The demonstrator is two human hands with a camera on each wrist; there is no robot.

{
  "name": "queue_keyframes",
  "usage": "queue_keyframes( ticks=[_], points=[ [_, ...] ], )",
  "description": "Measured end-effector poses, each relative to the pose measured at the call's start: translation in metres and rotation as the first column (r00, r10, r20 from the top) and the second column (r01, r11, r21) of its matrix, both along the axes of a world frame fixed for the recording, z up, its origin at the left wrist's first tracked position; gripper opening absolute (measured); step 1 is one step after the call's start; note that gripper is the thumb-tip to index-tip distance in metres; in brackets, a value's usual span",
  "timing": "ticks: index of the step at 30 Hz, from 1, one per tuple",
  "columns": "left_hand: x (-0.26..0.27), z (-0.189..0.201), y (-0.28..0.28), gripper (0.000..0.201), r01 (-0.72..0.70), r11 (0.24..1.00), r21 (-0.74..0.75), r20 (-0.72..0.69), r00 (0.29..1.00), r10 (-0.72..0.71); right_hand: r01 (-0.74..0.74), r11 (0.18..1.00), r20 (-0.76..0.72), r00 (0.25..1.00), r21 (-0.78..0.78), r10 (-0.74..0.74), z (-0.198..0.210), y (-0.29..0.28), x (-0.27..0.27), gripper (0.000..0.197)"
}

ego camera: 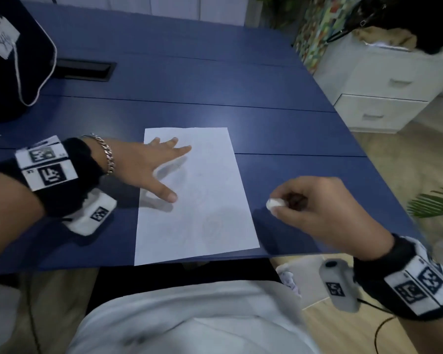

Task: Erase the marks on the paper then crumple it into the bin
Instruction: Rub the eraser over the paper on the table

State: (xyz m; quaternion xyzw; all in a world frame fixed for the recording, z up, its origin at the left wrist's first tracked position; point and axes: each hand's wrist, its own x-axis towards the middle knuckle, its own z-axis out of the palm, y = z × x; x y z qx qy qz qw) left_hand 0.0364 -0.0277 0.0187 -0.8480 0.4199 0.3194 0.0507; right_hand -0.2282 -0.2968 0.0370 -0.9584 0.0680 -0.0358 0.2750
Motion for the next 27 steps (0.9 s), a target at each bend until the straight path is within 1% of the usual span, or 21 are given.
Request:
queue_keyframes(
  ticks=[2,3,6,7,8,11,12,15,17,19,21,23,25,27],
  points=[
    [0.008,-0.004,0.014,0.138,0.009,1.000,0.001,-0.012,1.000,-0.009,-0.029,1.000,-0.026,0.999,0.001,0.029,-0.008,0.007,-0.003,0.006],
    [0.010,-0.008,0.018,0.130,0.011,1.000,0.015,-0.008,1.000,-0.010,-0.056,0.998,-0.030,0.998,-0.007,0.056,-0.011,0.011,-0.002,0.005],
    [0.006,-0.021,0.021,0.096,0.020,1.000,0.023,0.021,1.000,-0.020,-0.163,0.983,-0.061,0.986,-0.086,0.158,-0.022,0.028,0.005,0.004],
    [0.002,-0.024,0.021,0.089,0.015,1.000,0.015,0.036,0.999,-0.016,-0.201,0.973,-0.091,0.977,-0.117,0.191,-0.025,0.032,0.008,0.005],
    [-0.003,-0.027,0.022,0.088,0.010,1.000,0.005,0.032,0.999,-0.010,-0.236,0.961,-0.129,0.967,-0.144,0.218,-0.028,0.035,0.013,0.005],
    [-0.017,-0.026,0.028,0.115,-0.001,1.000,0.027,-0.005,1.000,0.002,-0.292,0.934,-0.244,0.940,-0.207,0.239,-0.031,0.028,0.024,0.006],
    [-0.021,-0.025,0.031,0.118,0.009,1.000,0.029,0.013,1.000,-0.009,-0.289,0.932,-0.276,0.935,-0.221,0.224,-0.030,0.023,0.028,0.006],
    [-0.026,-0.022,0.035,0.140,0.033,0.999,-0.010,0.081,0.996,-0.032,-0.284,0.924,-0.323,0.926,-0.255,0.195,-0.015,0.016,0.041,0.007],
    [-0.029,-0.023,0.029,0.140,0.029,0.999,-0.041,0.106,0.994,-0.025,-0.293,0.927,-0.286,0.932,-0.234,0.222,-0.007,0.026,0.056,0.012],
    [-0.030,-0.028,0.020,0.143,0.027,0.999,-0.025,0.134,0.991,-0.024,-0.314,0.920,-0.256,0.933,-0.233,0.254,-0.007,0.042,0.077,0.015],
    [-0.032,-0.036,0.013,0.148,0.008,1.000,0.016,0.128,0.992,-0.010,-0.372,0.878,-0.272,0.916,-0.301,0.295,-0.013,0.057,0.099,0.012],
    [-0.034,-0.044,0.011,0.153,-0.005,1.000,0.024,0.121,0.993,0.002,-0.432,0.833,-0.289,0.894,-0.345,0.343,-0.018,0.069,0.116,0.008],
    [-0.037,-0.048,0.013,0.155,-0.017,0.999,0.028,0.118,0.993,0.014,-0.460,0.822,-0.279,0.882,-0.336,0.379,-0.019,0.076,0.130,0.008],
    [-0.037,-0.048,0.013,0.157,-0.039,0.999,0.034,0.114,0.993,0.035,-0.455,0.828,-0.262,0.886,-0.327,0.383,-0.020,0.079,0.141,0.012]
  ],
)
